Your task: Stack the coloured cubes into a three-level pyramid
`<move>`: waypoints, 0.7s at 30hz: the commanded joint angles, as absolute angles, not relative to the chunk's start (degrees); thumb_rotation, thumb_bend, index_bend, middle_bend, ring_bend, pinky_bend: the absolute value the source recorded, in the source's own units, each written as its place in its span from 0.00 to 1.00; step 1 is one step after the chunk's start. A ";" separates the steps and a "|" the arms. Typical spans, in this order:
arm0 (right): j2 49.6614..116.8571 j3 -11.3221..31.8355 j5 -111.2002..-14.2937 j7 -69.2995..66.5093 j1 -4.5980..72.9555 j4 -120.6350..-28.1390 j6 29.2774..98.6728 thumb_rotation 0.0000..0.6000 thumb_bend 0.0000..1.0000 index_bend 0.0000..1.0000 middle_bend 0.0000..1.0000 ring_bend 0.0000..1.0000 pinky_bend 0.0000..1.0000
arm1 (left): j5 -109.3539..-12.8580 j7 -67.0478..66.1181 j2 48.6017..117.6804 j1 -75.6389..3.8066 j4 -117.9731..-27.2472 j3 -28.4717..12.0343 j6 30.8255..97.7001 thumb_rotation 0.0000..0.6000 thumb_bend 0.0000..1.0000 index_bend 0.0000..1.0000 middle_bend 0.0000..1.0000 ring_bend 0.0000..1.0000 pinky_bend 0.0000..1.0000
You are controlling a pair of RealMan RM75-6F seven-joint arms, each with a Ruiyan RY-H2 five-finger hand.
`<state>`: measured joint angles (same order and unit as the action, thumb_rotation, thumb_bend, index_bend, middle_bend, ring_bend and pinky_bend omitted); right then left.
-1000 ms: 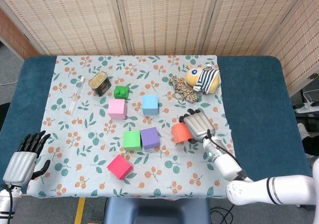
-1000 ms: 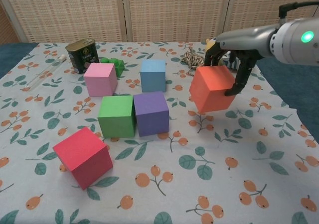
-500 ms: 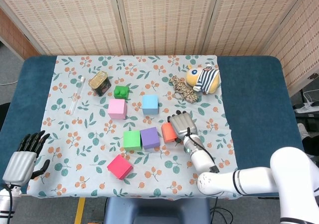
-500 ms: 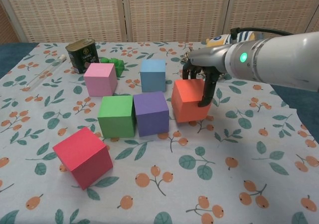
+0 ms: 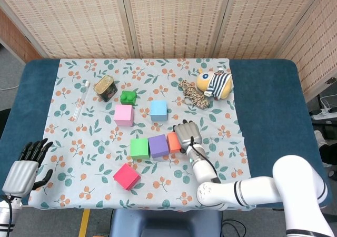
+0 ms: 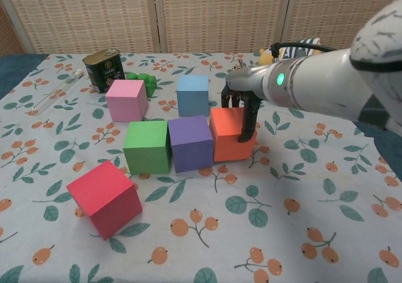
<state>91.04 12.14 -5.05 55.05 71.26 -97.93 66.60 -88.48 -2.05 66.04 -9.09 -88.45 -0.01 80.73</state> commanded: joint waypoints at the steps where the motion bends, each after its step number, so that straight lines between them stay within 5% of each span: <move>1: 91.67 12.76 -4.56 55.59 71.58 -97.75 67.23 1.00 0.13 0.75 0.31 0.14 0.25 | -88.55 -1.90 65.99 -9.07 -88.39 0.01 80.80 1.00 0.42 0.00 0.00 0.00 0.04; 21: 93.91 15.12 -1.40 59.16 72.01 -97.22 69.49 1.00 0.13 0.70 0.31 0.14 0.25 | -88.81 -1.42 65.90 -9.24 -88.30 0.16 80.64 1.00 0.41 0.00 0.00 0.00 0.04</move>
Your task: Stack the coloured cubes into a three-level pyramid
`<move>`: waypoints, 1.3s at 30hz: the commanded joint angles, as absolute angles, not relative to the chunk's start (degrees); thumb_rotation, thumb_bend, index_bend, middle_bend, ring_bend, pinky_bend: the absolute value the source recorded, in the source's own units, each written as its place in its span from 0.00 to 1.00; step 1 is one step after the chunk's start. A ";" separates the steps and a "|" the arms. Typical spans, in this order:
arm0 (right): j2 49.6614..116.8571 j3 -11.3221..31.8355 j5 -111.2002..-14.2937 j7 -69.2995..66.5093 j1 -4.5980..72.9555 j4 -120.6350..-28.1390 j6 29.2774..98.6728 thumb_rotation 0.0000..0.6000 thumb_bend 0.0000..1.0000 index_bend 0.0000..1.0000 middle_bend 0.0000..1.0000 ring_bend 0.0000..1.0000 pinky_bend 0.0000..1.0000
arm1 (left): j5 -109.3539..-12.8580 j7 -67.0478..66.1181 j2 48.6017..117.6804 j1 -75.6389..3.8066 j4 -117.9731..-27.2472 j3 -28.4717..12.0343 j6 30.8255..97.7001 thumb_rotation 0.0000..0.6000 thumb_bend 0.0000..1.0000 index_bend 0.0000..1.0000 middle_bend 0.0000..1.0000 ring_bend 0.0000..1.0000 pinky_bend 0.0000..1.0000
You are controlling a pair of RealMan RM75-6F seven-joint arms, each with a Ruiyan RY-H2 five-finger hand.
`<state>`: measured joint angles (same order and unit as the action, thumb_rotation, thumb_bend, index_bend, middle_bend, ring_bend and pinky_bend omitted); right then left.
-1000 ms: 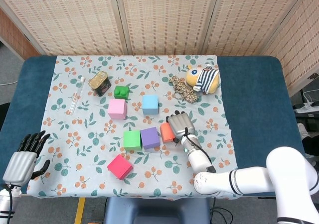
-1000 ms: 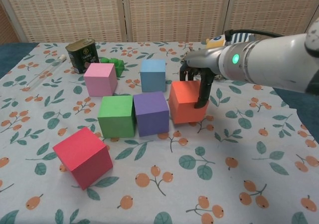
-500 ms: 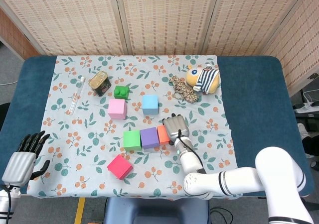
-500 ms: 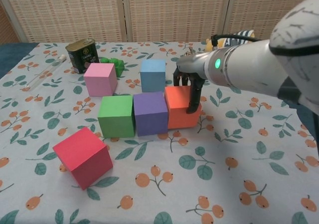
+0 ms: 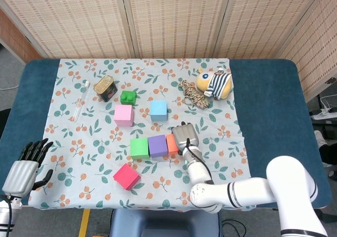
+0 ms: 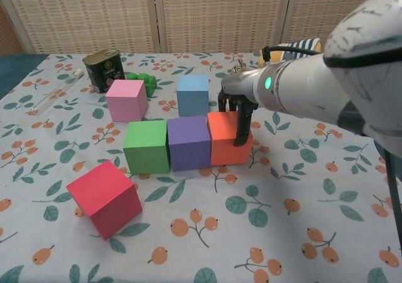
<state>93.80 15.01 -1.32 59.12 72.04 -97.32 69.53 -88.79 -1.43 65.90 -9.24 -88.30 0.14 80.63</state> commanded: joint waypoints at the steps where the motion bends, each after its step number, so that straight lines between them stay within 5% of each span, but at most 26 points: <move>1: 94.00 15.23 -1.39 59.21 71.99 -97.17 69.45 1.00 0.13 0.69 0.31 0.14 0.25 | -88.82 -1.41 65.89 -9.22 -88.31 0.17 80.66 1.00 0.41 0.00 0.00 0.00 0.04; 4: 94.22 15.46 -1.15 59.63 71.98 -97.05 69.38 1.00 0.13 0.64 0.31 0.14 0.25 | -88.78 -1.40 65.86 -9.20 -88.35 0.16 80.70 1.00 0.42 0.00 0.00 0.00 0.04; 11: 94.22 16.02 -0.52 60.00 71.65 -96.97 68.66 1.00 0.13 0.31 0.23 0.14 0.25 | -88.84 -1.38 65.84 -9.24 -88.33 0.20 80.65 1.00 0.42 0.00 0.00 0.00 0.04; 17: 94.07 16.23 -0.59 60.14 71.43 -96.68 68.13 1.00 0.12 0.16 0.19 0.12 0.25 | -88.86 -1.34 65.82 -9.19 -88.33 0.24 80.74 1.00 0.42 0.00 0.00 0.00 0.04; 29: 90.99 16.32 -1.47 59.67 70.34 -99.74 66.32 1.00 0.12 0.01 0.15 0.10 0.25 | -88.97 -1.67 65.94 -9.16 -88.36 0.26 80.88 1.00 0.41 0.00 0.00 0.00 0.04; 39: 76.20 9.73 -17.18 50.68 60.71 -111.53 61.70 1.00 0.12 0.06 0.12 0.04 0.20 | -88.79 -2.01 66.06 -9.07 -88.43 0.24 80.93 1.00 0.41 0.00 0.00 0.00 0.04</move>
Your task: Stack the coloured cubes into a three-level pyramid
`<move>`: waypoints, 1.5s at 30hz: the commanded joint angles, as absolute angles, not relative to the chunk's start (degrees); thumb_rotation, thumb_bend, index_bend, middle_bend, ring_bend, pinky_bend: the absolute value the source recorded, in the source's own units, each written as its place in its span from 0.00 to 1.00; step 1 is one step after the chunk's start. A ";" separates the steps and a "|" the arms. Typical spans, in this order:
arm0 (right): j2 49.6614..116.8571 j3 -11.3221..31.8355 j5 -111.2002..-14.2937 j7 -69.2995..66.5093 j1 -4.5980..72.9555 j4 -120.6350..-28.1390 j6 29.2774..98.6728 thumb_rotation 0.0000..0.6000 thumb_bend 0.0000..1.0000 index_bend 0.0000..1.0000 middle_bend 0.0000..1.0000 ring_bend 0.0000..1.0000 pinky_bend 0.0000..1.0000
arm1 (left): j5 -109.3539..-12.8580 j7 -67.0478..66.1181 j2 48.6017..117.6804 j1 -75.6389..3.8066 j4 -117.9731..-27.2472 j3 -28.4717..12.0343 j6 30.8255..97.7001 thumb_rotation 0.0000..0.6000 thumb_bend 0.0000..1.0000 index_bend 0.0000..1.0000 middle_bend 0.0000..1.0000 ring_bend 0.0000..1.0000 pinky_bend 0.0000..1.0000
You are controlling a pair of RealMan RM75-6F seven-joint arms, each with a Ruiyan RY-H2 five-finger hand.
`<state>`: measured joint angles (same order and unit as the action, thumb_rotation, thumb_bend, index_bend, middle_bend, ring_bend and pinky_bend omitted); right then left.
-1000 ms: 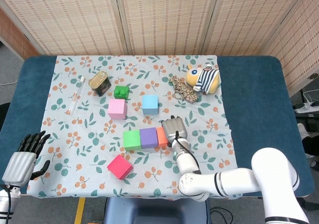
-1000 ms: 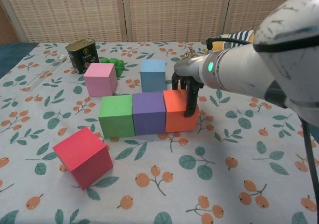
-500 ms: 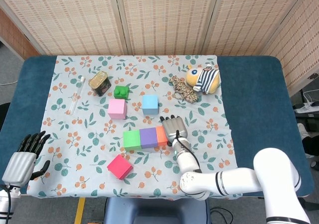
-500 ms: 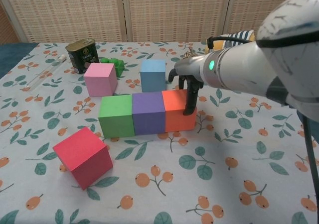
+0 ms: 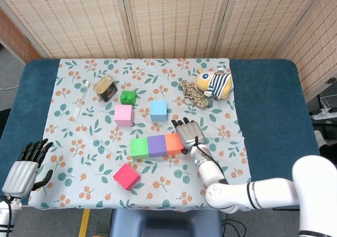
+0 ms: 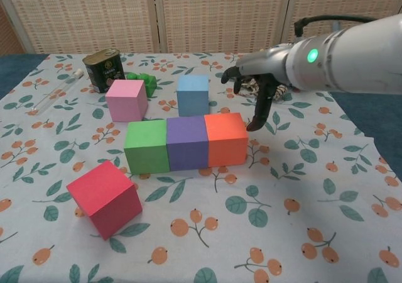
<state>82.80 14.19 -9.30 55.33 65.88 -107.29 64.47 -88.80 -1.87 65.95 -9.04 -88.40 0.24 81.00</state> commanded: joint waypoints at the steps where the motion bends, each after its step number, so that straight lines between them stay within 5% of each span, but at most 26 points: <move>1: 75.31 8.73 -18.19 50.23 60.09 -111.55 60.99 1.00 0.12 0.09 0.12 0.03 0.20 | -88.85 -2.05 66.17 -9.15 -88.39 0.23 80.85 1.00 0.41 0.00 0.00 0.00 0.04; 10: 74.75 3.09 -19.34 48.66 60.38 -108.07 52.67 0.89 0.18 0.19 0.12 0.00 0.15 | -88.92 -3.20 67.02 -9.51 -88.32 0.29 80.28 1.00 0.41 0.00 0.00 0.00 0.04; 32: 77.41 1.27 -19.49 41.87 63.59 -106.30 48.71 0.89 0.18 0.14 0.12 0.00 0.13 | -88.82 -2.91 66.84 -9.53 -88.19 0.40 80.19 1.00 0.41 0.00 0.00 0.00 0.04; 45: 67.36 -1.53 -29.67 35.28 59.25 -113.35 50.58 0.89 0.19 0.09 0.10 0.00 0.13 | -91.17 0.86 67.82 -10.44 -86.02 0.36 80.82 1.00 0.41 0.00 0.00 0.00 0.05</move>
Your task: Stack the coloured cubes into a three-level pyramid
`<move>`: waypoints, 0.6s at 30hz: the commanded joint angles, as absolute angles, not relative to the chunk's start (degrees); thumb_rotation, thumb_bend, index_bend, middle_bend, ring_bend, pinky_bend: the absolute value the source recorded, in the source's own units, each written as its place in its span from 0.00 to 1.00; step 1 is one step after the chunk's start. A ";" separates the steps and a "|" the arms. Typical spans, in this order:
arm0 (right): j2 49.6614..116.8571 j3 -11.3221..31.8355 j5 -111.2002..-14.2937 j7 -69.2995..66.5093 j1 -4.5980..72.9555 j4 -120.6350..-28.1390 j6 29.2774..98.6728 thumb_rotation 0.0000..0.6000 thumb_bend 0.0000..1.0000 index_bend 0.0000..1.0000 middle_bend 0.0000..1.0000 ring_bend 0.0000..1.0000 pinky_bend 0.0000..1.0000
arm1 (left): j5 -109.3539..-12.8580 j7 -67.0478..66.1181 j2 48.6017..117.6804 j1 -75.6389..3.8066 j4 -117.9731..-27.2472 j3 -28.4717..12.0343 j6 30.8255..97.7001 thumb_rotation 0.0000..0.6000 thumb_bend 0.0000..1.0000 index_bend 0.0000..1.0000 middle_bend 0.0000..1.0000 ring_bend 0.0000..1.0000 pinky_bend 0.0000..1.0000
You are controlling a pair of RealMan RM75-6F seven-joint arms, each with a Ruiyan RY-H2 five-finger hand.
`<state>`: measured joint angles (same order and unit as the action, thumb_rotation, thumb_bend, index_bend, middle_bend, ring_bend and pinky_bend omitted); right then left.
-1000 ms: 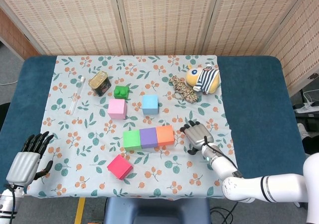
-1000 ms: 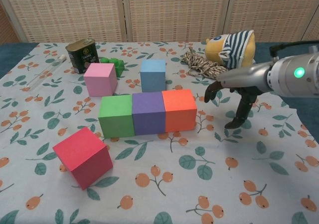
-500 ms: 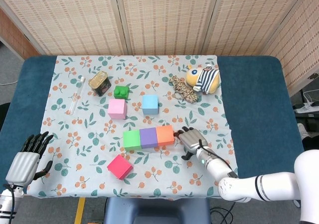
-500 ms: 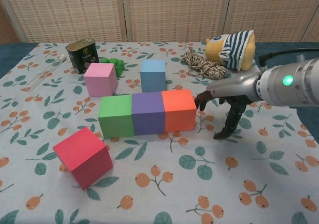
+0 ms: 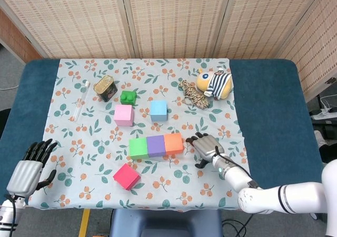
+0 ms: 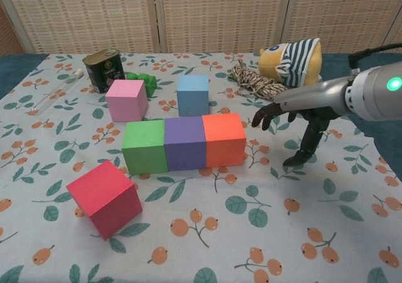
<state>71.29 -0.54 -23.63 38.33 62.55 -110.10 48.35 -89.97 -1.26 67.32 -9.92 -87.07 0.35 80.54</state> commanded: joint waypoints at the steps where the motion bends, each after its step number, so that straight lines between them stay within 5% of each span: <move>1: 66.24 -2.09 -33.29 34.22 57.35 -114.32 52.43 0.89 0.19 0.09 0.10 0.00 0.13 | -91.59 2.18 68.01 -10.76 -85.59 0.33 80.72 1.00 0.42 0.00 0.00 0.00 0.06; 8: 64.04 -11.58 -66.20 24.14 36.08 -110.28 75.39 0.88 0.19 0.05 0.07 0.00 0.08 | -93.64 8.42 69.52 -18.35 -84.04 -3.52 76.16 1.00 0.42 0.00 0.00 0.00 0.09; 13: 66.43 -15.22 -76.49 15.44 22.97 -101.17 89.31 0.88 0.20 0.02 0.06 0.00 0.06 | -92.66 6.10 72.52 -25.80 -83.99 -6.97 68.99 1.00 0.42 0.00 0.00 0.00 0.09; 18: 64.67 -15.15 -81.44 7.23 18.07 -96.52 93.34 0.88 0.20 0.01 0.06 0.00 0.06 | -87.68 3.59 75.33 -31.79 -84.42 -9.23 59.71 1.00 0.42 0.00 0.00 0.00 0.08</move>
<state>65.83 -12.95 -75.46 13.61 23.38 -101.83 88.66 -90.45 5.45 73.25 -28.27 -84.33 -7.39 64.05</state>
